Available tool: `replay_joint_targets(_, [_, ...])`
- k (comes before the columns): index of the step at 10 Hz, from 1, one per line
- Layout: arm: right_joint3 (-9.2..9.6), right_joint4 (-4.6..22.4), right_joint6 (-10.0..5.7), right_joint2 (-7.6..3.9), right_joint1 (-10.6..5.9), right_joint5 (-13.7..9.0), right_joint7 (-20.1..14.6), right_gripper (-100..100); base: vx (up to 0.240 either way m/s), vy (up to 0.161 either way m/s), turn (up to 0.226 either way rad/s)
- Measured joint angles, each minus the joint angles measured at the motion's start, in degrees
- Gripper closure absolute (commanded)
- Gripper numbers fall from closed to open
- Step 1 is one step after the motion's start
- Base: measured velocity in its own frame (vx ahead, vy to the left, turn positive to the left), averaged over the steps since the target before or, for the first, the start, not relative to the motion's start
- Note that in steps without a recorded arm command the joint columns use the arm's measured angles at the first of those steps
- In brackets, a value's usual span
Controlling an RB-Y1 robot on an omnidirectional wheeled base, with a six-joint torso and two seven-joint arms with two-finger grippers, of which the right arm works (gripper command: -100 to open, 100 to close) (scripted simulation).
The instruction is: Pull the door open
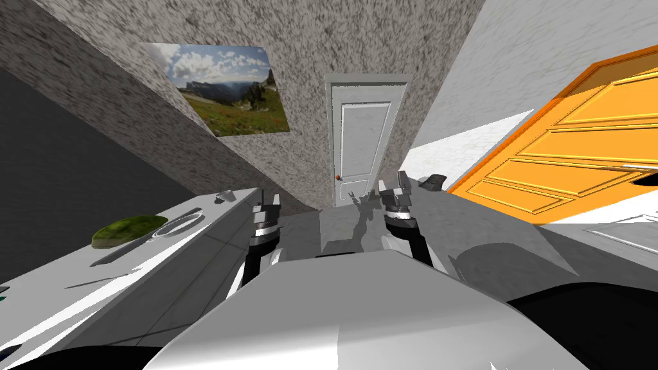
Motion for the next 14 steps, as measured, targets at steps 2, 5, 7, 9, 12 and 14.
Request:
replay_joint_targets(2, [-0.71, 2.5, -0.52, -0.49, -0.91, 0.5, 1.6, -100, 0.128, 0.006, 0.028])
replay_joint_targets(5, [-1.03, 5.8, -1.44, -0.80, -1.76, 1.5, 4.8, -100, 0.113, 0.009, 0.015])
replay_joint_targets(7, [-1.58, 7.9, -1.69, -1.14, -2.51, 2.0, 6.6, -100, 0.088, 0.005, 0.020])
replay_joint_targets(9, [-2.31, 10.5, -2.42, -1.58, -3.23, 2.5, 8.4, -100, 0.098, -0.003, 0.023])
replay_joint_targets(12, [-3.15, 14.5, -2.78, -1.93, -5.00, 3.6, 11.9, -100, 0.103, -0.005, 0.024])
replay_joint_targets(14, [-3.80, 16.9, -3.55, -2.35, -5.26, 4.3, 14.3, -100, 0.075, 0.011, 0.018])
